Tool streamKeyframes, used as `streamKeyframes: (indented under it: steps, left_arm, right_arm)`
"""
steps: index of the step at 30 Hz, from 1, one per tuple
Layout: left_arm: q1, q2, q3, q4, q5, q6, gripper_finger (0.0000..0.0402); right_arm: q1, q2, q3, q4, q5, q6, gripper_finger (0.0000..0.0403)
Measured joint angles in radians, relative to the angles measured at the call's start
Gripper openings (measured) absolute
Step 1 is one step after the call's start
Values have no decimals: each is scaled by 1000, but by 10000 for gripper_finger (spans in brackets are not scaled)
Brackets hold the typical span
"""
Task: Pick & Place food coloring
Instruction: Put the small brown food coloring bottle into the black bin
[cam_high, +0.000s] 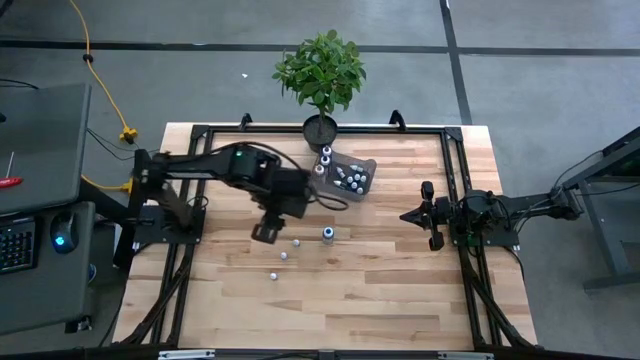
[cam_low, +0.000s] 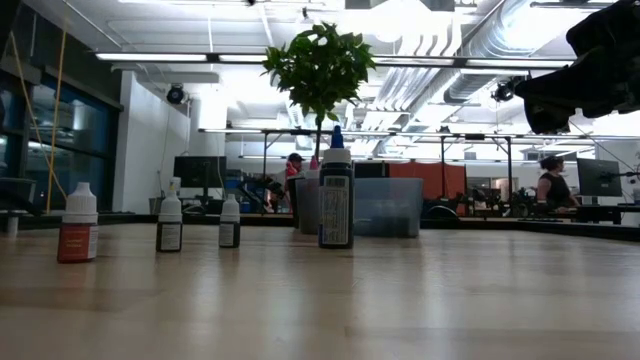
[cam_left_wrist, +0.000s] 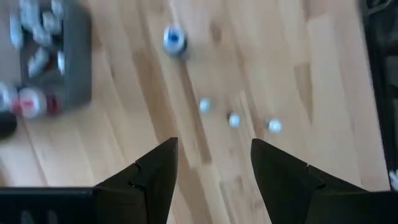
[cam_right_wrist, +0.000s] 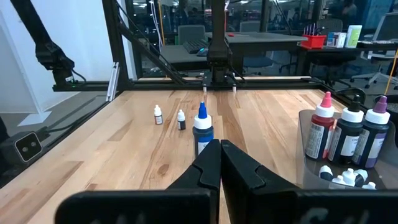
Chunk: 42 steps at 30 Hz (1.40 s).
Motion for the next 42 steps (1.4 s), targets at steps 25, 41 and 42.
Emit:
streamKeyframes:
  steps: [25,41,42]
  left_arm:
    - [-141,-552,-1011,450,-95,-787,197]
    - [-250,-465,-1165,688,-42,-1058,197]
    - [-254,-447,-1165,708,-22,-1058,197]
  right_arm:
    - [0,0,0,0,0,0,2]
    - [0,0,0,0,0,0,2]
    - [0,0,0,0,0,0,2]
